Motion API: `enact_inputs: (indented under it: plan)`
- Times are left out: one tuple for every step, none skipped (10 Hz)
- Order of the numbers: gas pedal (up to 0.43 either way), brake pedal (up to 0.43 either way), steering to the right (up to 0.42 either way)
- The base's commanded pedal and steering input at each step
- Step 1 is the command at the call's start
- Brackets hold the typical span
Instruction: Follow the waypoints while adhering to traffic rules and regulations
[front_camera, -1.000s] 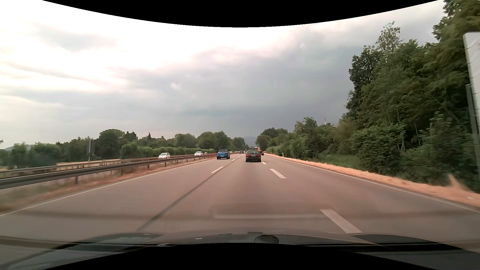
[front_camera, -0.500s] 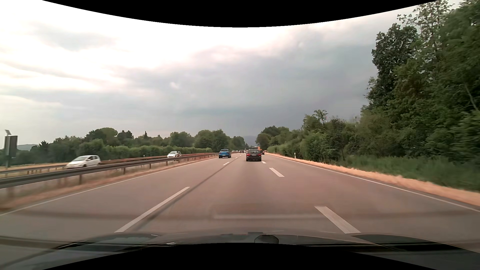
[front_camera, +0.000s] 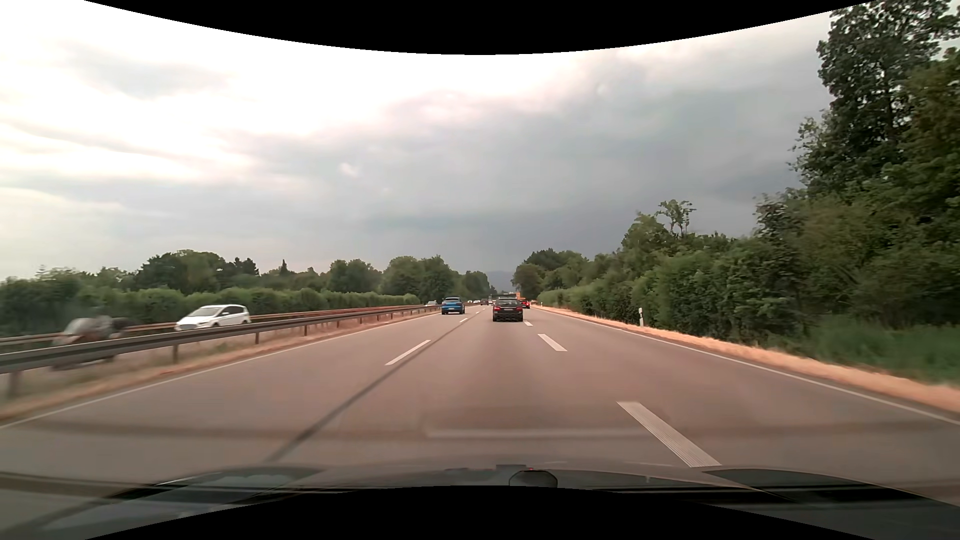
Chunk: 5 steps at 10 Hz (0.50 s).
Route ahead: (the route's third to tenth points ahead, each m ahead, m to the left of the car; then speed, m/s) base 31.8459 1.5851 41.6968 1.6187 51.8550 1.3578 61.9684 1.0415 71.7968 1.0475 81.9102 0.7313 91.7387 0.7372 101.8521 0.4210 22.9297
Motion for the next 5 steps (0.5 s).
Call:
enact_inputs:
  plan:
    - [0.0, 0.0, -0.001]
    - [0.008, 0.0, -0.001]
    - [0.059, 0.0, -0.001]
    - [0.118, 0.0, -0.001]
    - [0.118, 0.0, -0.001]
